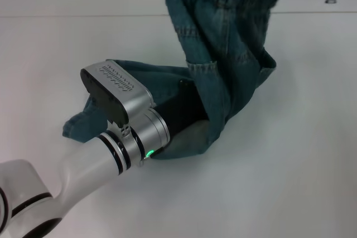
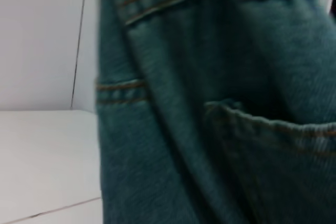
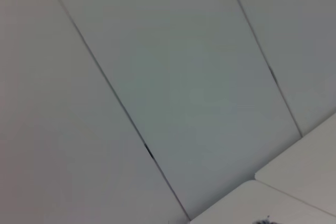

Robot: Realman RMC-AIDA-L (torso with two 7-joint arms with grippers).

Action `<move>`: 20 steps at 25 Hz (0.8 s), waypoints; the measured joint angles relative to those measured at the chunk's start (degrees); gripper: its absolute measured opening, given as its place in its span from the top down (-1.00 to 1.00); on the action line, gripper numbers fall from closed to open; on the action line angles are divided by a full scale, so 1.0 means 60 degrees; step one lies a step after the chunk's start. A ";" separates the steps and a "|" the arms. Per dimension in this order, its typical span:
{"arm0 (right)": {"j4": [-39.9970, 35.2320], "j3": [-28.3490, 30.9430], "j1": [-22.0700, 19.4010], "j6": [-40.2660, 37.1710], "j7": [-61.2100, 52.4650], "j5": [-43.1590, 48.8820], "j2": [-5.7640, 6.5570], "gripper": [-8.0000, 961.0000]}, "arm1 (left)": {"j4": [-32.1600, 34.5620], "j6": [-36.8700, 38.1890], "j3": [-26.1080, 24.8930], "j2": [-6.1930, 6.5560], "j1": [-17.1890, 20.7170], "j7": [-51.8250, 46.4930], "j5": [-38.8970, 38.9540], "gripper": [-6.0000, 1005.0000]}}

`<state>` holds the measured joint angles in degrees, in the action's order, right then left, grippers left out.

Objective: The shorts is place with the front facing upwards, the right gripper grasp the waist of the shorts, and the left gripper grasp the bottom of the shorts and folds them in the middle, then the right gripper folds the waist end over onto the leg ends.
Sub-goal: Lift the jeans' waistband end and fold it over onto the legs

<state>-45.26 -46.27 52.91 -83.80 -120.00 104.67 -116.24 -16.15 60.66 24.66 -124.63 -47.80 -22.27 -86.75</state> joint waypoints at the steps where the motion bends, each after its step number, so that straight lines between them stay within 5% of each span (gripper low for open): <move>1: 0.0129 -0.0061 0.0092 0.0066 0.0006 -0.0008 -0.0011 0.88 | -0.0011 0.0000 -0.0058 0.0000 0.0018 0.0013 -0.0049 0.99; 14: 0.0862 -0.1083 0.0549 0.0630 0.0298 -0.0018 -0.0494 0.88 | 0.0205 0.0099 -0.0571 0.0000 0.0767 0.0022 -0.0111 0.99; 20: 0.1049 -0.1242 0.0550 0.0653 0.0386 -0.0079 -0.0541 0.88 | 0.0220 0.0303 -0.1000 0.0000 0.1145 0.0022 -0.0112 0.99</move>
<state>-38.97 -53.72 56.21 -79.88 -117.68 104.19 -119.48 -14.83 62.48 18.66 -124.63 -40.93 -22.14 -87.42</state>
